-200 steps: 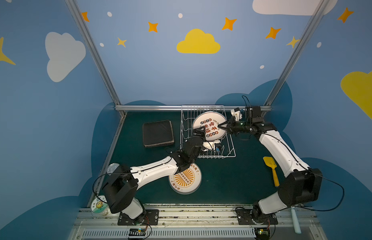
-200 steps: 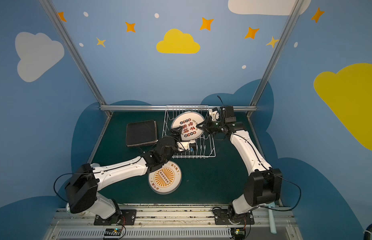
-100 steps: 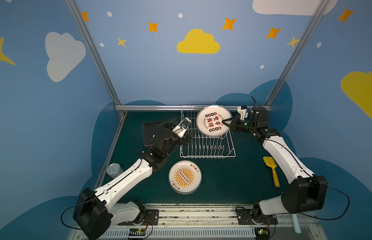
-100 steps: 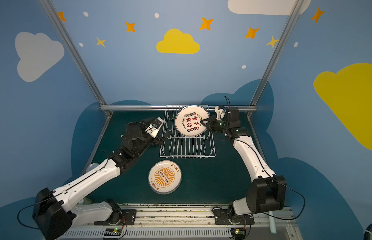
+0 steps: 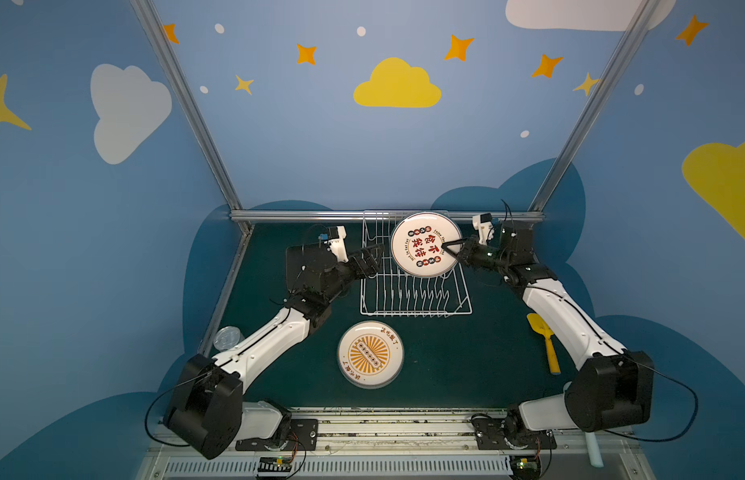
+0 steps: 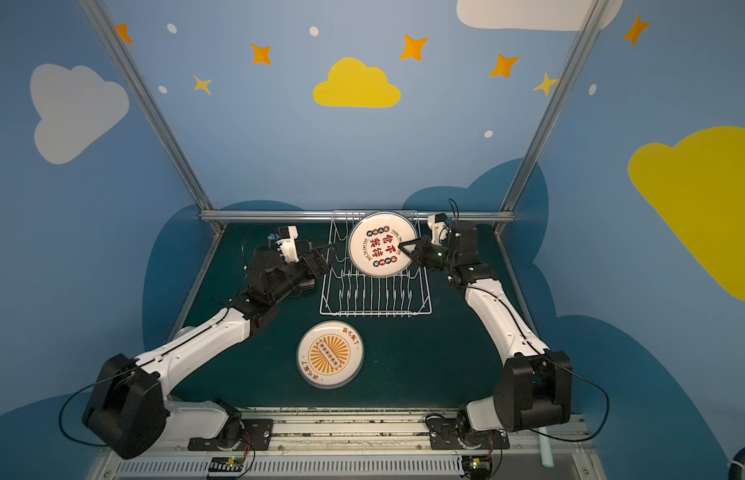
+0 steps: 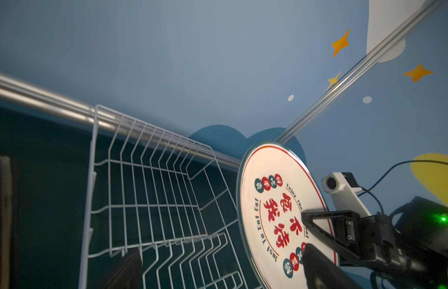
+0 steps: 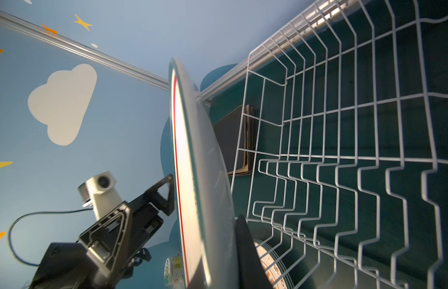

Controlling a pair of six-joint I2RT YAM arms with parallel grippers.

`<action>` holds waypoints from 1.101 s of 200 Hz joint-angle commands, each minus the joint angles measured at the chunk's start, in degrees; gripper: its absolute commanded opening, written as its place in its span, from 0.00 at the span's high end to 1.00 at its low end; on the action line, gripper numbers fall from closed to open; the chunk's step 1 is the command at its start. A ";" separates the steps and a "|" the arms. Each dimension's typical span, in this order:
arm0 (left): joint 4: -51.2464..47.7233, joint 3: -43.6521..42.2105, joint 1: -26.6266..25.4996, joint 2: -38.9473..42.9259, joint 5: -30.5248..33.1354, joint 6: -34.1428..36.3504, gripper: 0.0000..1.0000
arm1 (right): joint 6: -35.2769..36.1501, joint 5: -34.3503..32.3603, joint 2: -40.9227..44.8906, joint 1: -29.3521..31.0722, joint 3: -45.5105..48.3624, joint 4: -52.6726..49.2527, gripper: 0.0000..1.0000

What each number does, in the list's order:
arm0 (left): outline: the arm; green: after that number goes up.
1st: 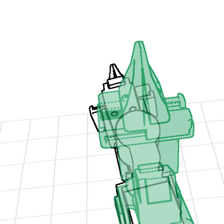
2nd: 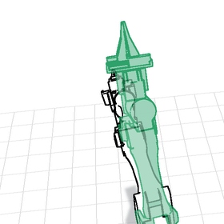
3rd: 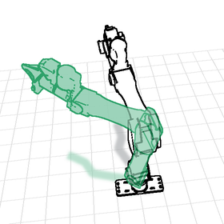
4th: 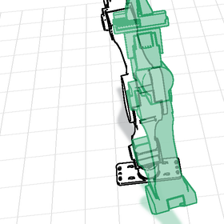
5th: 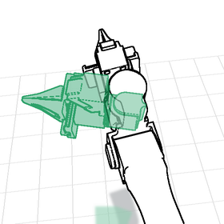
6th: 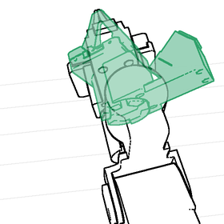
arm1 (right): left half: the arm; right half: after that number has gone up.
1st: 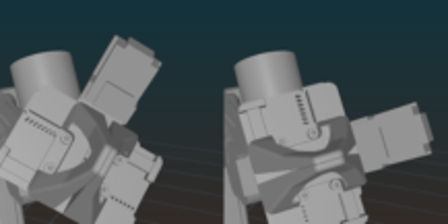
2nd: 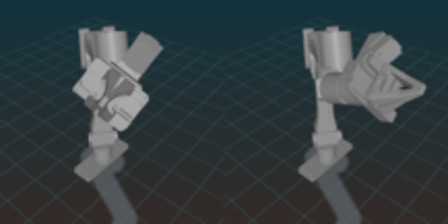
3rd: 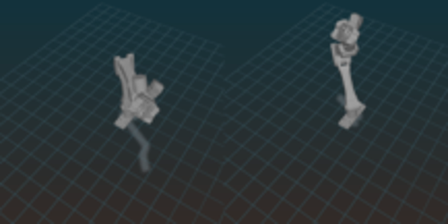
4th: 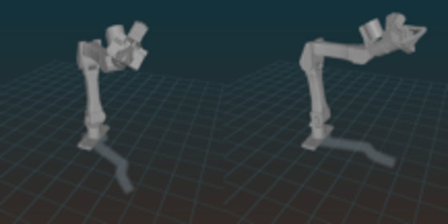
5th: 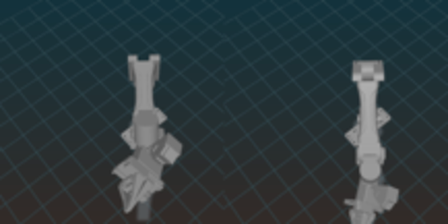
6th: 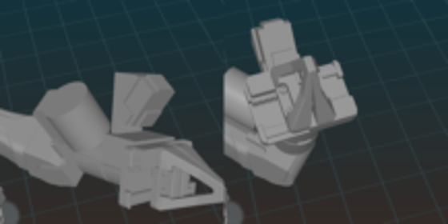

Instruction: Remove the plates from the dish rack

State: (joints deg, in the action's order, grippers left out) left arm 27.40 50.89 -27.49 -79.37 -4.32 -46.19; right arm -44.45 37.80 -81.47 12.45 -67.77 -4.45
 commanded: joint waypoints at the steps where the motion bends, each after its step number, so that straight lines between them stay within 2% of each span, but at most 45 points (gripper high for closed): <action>1: 7.57 2.23 0.06 -3.24 -6.89 -12.65 0.05 | 1.13 2.65 2.29 0.55 0.05 4.96 1.00; 22: 10.85 4.76 -0.09 -8.00 -11.40 -16.32 0.11 | 0.53 3.18 2.00 0.82 0.29 5.47 1.00; 52: 21.61 6.34 -0.09 -14.71 -14.92 -23.96 0.22 | -0.37 3.84 1.51 1.09 0.45 5.38 1.00; 88: 22.89 10.04 -0.63 -19.24 -19.35 -26.45 0.40 | -0.91 4.99 0.65 1.18 0.02 4.76 1.00; 124: 22.88 10.80 -0.83 -20.10 -20.73 -26.93 0.62 | -0.91 5.55 0.17 1.18 0.03 4.54 1.00; 137: 22.89 10.97 -0.68 -20.09 -21.28 -26.46 0.74 | -0.91 5.70 -0.01 1.17 0.00 4.40 1.00; 172: 21.47 10.38 -0.65 -19.74 -21.73 -25.52 0.97 | -0.43 6.07 -0.60 1.09 -0.04 3.70 1.00; 202: 21.13 10.19 -0.49 -19.31 -22.65 -25.35 0.97 | 0.40 5.50 -0.29 1.09 0.02 3.20 1.00; 213: 19.86 10.05 -0.46 -18.73 -22.75 -24.83 0.97 | 0.88 5.15 -0.19 1.09 0.05 2.89 0.86; 220: 18.93 9.85 -0.26 -18.15 -22.91 -24.50 0.97 | 1.24 4.94 -0.02 1.08 0.02 2.68 0.81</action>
State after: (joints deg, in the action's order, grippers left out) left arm 45.87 60.53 -28.16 -99.44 -24.40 -71.16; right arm -43.51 40.60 -82.15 13.50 -67.18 -2.83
